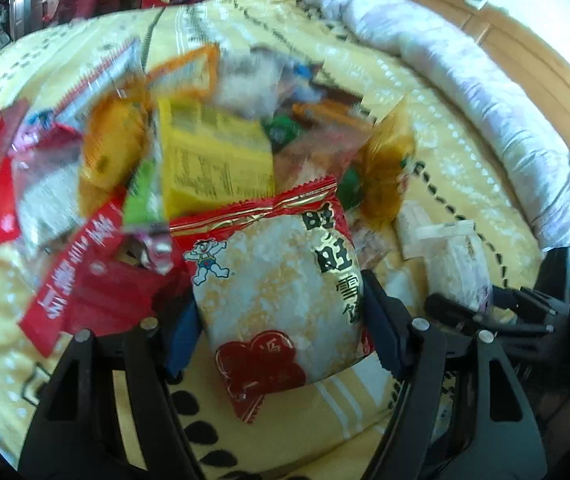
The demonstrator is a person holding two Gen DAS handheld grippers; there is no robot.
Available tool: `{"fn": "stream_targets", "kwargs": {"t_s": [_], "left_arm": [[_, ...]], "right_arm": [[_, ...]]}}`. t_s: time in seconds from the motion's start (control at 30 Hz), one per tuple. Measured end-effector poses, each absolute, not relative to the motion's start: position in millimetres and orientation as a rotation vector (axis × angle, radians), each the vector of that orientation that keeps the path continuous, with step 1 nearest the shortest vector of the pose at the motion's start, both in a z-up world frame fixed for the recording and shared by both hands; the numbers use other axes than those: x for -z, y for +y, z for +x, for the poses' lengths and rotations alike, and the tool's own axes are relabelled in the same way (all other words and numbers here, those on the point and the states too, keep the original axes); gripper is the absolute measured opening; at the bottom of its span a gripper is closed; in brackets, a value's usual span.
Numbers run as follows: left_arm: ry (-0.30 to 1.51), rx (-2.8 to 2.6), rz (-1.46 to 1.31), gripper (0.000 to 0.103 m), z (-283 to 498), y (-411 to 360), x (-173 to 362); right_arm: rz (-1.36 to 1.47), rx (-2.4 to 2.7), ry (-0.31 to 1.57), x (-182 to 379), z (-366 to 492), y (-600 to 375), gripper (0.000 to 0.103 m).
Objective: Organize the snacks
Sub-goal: 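Grasp purple-bear rice cake bag with right tool while left grasps white Wangwang bag, then carry both bags over the clear blue basin and open both tools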
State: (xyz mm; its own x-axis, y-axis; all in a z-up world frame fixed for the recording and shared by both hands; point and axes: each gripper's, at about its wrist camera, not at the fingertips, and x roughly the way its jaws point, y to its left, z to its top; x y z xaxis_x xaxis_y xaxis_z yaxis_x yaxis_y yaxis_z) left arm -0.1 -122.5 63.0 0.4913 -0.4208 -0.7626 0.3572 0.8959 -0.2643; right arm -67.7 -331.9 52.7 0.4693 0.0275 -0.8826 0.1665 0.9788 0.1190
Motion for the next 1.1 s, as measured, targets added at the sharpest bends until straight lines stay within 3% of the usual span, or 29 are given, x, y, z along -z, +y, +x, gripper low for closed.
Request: {"fn": "stream_targets", "kwargs": {"t_s": [0.23, 0.6, 0.83, 1.1], "left_arm": [[0.824, 0.431, -0.105, 0.073, -10, -73, -121], [0.604, -0.080, -0.215, 0.073, -47, 192, -219], [0.576, -0.379, -0.321, 0.073, -87, 352, -229], [0.621, -0.504, -0.451, 0.073, -98, 424, -196]], "right_arm": [[0.202, 0.002, 0.885, -132, -75, -318, 0.078], [0.077, -0.550, 0.714, -242, -28, -83, 0.078], [0.017, -0.933, 0.669, -295, -30, 118, 0.078], [-0.070, -1.127, 0.761, -285, -46, 290, 0.078]]}}
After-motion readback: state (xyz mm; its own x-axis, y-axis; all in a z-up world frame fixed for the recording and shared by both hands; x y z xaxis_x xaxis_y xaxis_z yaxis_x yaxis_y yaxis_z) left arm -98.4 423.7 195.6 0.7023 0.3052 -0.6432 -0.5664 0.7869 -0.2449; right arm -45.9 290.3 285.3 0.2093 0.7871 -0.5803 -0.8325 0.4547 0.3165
